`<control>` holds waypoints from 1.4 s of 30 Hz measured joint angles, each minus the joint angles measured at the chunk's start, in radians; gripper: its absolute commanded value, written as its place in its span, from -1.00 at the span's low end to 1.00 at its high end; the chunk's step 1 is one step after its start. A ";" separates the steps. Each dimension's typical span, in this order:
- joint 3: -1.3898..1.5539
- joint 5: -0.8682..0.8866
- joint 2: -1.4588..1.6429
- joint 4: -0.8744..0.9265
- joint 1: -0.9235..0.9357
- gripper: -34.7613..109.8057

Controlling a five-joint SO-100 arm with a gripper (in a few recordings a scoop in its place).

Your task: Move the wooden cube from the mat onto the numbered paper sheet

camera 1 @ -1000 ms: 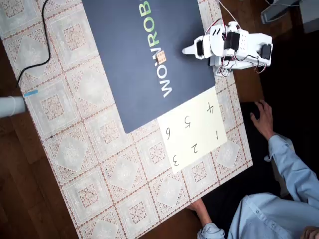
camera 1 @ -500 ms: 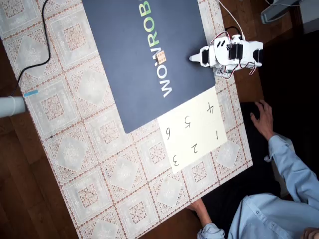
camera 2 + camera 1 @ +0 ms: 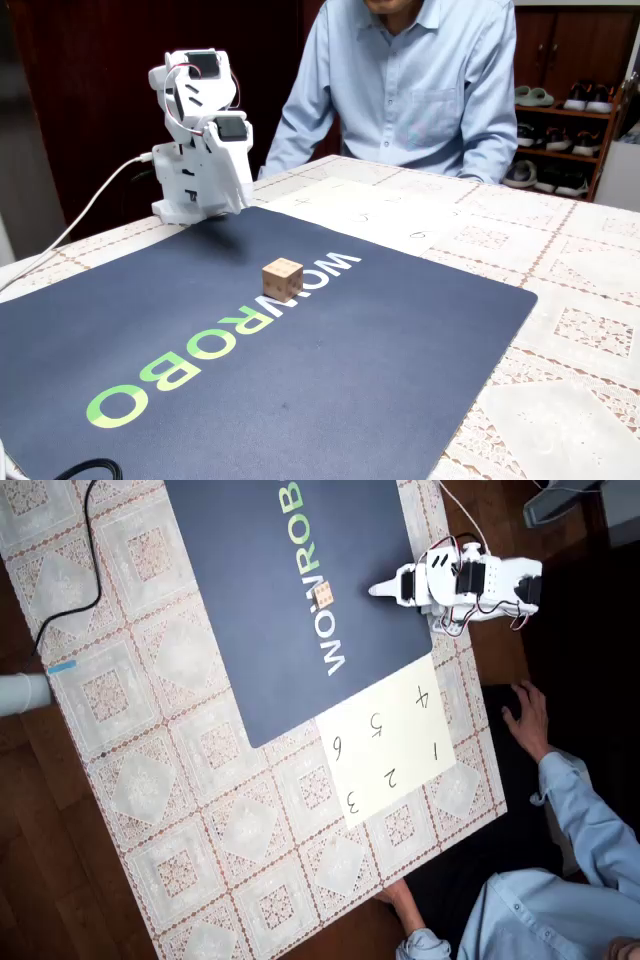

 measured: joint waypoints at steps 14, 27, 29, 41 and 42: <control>-0.531 0.037 -0.769 0.046 0.049 -0.21; -0.951 -0.015 -1.246 0.084 0.058 -0.16; -1.002 -0.025 -1.295 0.103 0.058 -0.15; -1.081 -0.067 -1.405 0.143 -0.025 -0.10; -1.083 -0.067 -1.417 0.130 -0.031 -0.10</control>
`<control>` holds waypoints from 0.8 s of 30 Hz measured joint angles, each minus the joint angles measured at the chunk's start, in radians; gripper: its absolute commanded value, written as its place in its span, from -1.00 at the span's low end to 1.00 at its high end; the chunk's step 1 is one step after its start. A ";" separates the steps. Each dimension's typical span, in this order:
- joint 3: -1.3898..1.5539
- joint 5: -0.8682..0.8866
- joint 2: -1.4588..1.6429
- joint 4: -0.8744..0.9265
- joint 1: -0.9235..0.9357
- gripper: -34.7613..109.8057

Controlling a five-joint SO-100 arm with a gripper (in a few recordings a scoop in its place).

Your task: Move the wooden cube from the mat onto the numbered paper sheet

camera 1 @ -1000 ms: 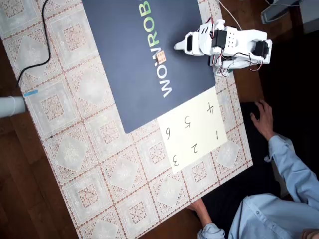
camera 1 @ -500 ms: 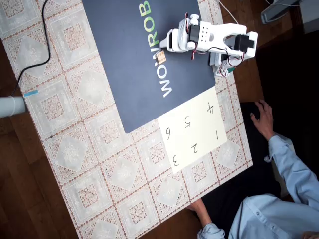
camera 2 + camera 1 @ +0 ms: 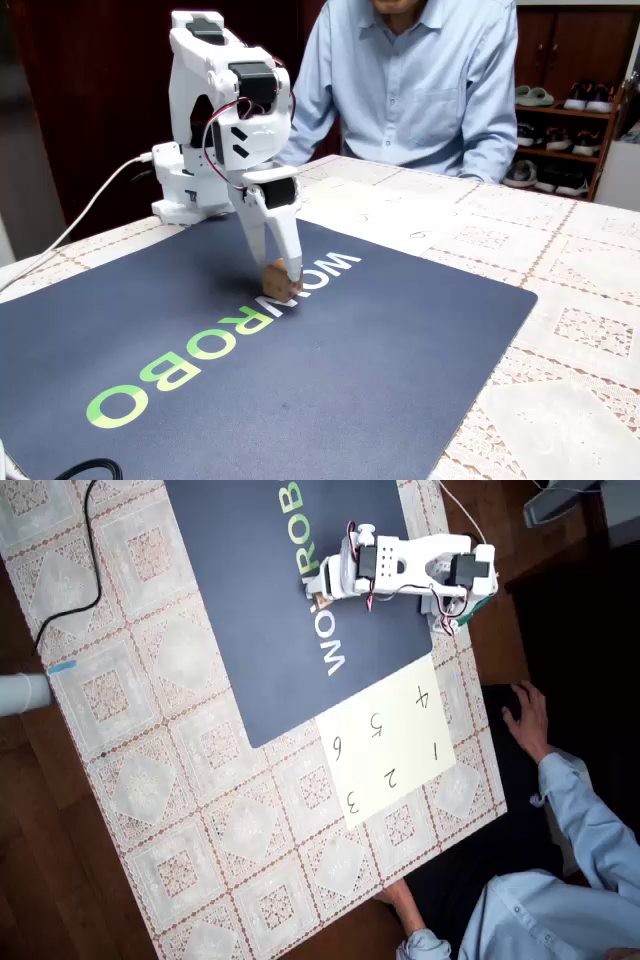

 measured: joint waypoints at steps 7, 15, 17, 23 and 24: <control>-0.038 -0.074 -0.071 0.032 -0.052 -0.41; -0.080 -0.130 -0.092 0.092 -0.043 -0.52; -0.080 -0.138 -0.094 0.094 -0.037 -0.52; -0.075 -0.181 -0.087 0.083 -0.029 -0.52; -0.057 -0.187 -0.069 0.083 -0.031 -0.52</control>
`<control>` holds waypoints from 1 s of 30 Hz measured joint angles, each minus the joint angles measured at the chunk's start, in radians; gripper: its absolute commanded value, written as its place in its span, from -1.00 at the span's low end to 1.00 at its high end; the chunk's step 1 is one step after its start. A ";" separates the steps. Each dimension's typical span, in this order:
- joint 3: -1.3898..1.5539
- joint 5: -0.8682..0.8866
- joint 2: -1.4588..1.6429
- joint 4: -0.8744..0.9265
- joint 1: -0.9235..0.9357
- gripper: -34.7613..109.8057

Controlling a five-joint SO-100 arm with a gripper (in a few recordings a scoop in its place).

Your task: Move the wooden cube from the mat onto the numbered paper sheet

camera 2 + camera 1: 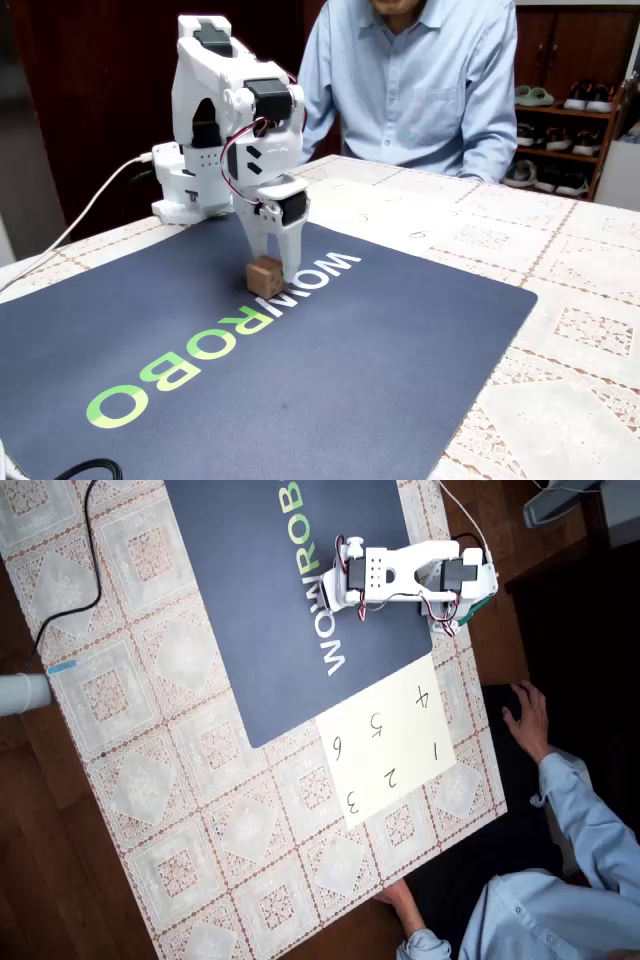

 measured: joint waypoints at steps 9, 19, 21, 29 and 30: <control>0.173 0.083 0.416 0.009 -0.262 -0.52; 0.012 0.318 0.465 0.003 -0.801 -0.52; -0.009 0.328 0.394 -0.029 -0.827 -0.52; -0.137 0.334 0.051 -0.074 -0.810 -0.52; -0.149 0.334 0.014 -0.075 -0.795 -0.52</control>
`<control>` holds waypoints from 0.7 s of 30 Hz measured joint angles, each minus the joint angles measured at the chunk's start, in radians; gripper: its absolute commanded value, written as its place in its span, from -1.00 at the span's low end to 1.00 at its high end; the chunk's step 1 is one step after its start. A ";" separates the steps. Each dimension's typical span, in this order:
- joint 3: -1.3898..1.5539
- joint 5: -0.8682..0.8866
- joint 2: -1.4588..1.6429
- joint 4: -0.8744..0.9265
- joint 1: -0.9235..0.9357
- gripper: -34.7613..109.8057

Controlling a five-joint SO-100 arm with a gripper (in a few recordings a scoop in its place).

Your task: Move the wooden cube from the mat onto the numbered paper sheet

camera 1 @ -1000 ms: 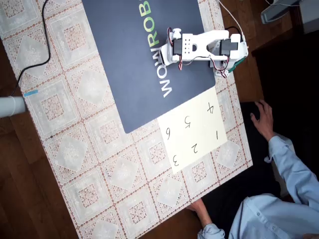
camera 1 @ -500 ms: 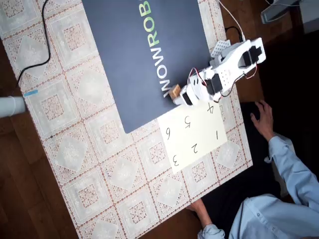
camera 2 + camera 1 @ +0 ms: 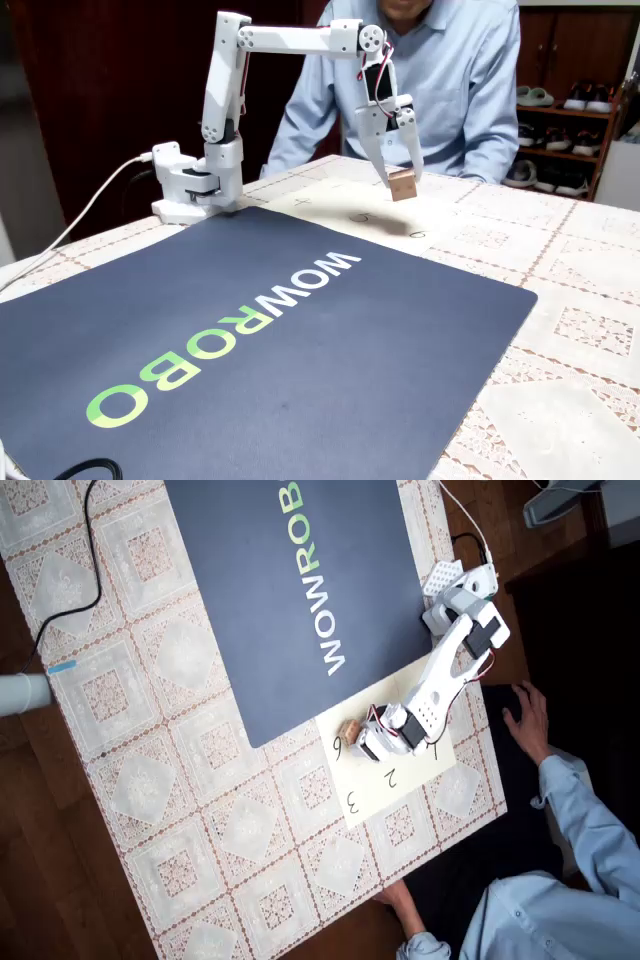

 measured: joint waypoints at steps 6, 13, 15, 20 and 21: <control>-0.135 0.015 -0.172 0.026 -0.005 -0.52; -0.288 0.015 -0.288 0.087 0.008 -0.52; -0.328 0.015 -0.316 0.104 0.014 -0.52; -0.417 0.026 -0.367 0.127 0.023 -0.43; -0.426 0.031 -0.371 0.130 0.020 -0.35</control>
